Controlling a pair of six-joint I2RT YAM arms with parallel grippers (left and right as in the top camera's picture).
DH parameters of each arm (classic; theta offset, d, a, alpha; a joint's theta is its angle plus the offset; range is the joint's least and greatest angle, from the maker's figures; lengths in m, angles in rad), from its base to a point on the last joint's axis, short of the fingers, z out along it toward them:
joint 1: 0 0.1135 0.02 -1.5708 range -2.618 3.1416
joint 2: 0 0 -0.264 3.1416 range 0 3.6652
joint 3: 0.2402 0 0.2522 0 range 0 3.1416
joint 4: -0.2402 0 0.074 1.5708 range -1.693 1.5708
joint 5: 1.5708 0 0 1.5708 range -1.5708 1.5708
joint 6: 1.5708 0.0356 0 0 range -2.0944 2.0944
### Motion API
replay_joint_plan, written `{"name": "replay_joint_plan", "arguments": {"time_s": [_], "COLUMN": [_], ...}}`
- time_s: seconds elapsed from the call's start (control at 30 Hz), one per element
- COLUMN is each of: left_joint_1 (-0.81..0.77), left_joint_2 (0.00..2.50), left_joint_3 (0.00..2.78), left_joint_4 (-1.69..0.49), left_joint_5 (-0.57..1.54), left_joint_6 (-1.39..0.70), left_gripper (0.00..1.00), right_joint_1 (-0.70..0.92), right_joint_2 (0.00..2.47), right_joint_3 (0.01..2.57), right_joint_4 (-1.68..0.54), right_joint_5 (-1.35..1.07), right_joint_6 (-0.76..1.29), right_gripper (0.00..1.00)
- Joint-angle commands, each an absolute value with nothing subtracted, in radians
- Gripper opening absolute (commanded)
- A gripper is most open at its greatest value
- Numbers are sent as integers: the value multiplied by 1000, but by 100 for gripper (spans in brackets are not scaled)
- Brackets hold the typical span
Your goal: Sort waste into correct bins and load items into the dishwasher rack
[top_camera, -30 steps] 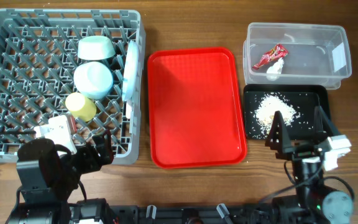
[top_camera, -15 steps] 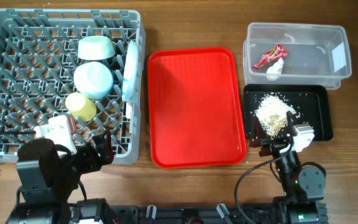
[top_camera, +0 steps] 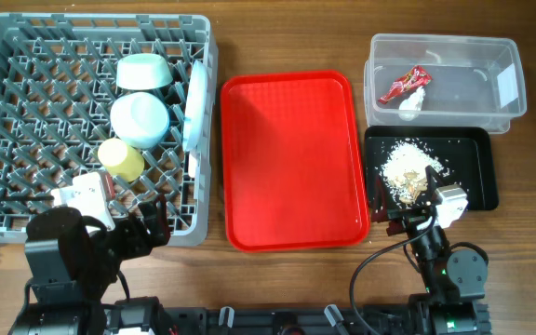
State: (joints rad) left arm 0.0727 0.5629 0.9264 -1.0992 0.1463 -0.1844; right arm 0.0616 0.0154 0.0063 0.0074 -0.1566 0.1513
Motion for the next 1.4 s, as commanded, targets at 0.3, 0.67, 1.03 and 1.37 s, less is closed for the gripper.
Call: {"name": "replay_joint_plan", "arguments": {"time_s": [0.3,0.67,1.03,1.37], "left_joint_1": [69,69,69,69], "left_joint_2": [558,535,248,4], "left_joint_3": [922,915,559,39], "left_joint_4": [-1097,-1090,-692,29], "left_joint_5": [155,129,141,185], "left_joint_6": [-168,-162,-168,-188], "left_gripper": [100,100,100,100], "right_joint_1": [58,58,58,58], "right_joint_2": [5,5,5,5], "right_joint_3": [5,5,5,5], "right_joint_4": [13,13,13,13], "right_joint_5": [-173,-173,-173,-173], "right_joint_6": [133,133,133,133], "right_gripper": [100,100,100,100]}}
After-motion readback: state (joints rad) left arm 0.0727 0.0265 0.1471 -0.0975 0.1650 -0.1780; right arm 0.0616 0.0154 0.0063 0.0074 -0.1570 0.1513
